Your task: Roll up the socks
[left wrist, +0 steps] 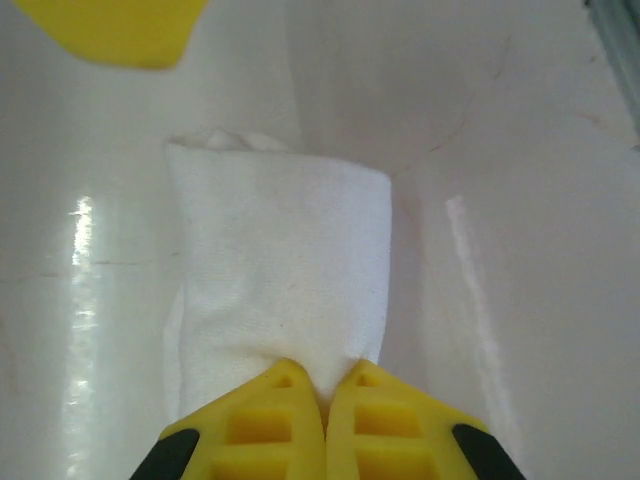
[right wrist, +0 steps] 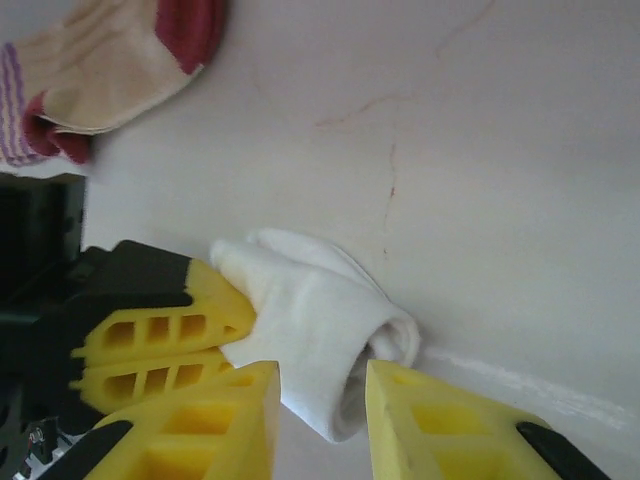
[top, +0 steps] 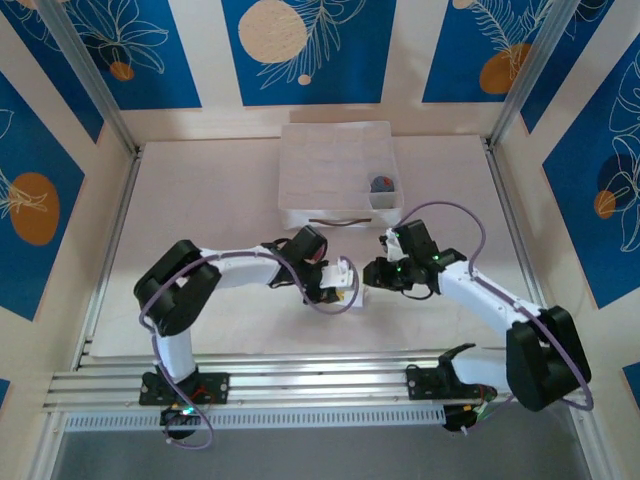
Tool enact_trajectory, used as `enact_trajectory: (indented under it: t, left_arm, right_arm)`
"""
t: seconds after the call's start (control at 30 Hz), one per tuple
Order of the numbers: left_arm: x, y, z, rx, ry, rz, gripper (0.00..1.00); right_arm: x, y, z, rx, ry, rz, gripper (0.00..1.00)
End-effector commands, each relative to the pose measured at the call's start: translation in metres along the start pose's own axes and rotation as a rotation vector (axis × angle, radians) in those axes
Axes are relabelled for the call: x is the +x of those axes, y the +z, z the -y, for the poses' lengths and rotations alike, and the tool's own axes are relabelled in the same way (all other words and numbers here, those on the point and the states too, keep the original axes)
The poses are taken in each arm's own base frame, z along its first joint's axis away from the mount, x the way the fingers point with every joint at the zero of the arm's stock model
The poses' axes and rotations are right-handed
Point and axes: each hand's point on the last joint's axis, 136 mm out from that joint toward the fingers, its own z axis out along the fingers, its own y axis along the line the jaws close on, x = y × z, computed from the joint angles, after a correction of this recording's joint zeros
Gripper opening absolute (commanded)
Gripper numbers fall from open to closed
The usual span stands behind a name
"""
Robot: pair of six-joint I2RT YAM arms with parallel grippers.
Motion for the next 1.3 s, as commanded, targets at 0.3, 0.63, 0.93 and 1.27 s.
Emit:
enact_trajectory:
  t: [0.3, 0.63, 0.93, 1.27]
  left_arm:
    - [0.044, 0.004, 0.024, 0.235, -0.513, -0.157, 0.00]
    - [0.058, 0.013, 0.018, 0.241, -0.634, -0.221, 0.00]
    - [0.050, 0.010, 0.019, 0.276, -0.721, -0.226, 0.00]
    - [0.040, 0.008, 0.019, 0.305, -0.754, -0.227, 0.00]
  right_arm:
    - [0.017, -0.034, -0.052, -0.030, -0.471, 0.203, 0.38]
    - [0.037, -0.056, -0.080, -0.012, -0.942, 0.271, 0.42]
    - [0.060, -0.016, -0.056, 0.235, -1.255, 0.112, 0.44]
    - [0.052, 0.015, -0.034, 0.417, -1.408, 0.097, 0.50]
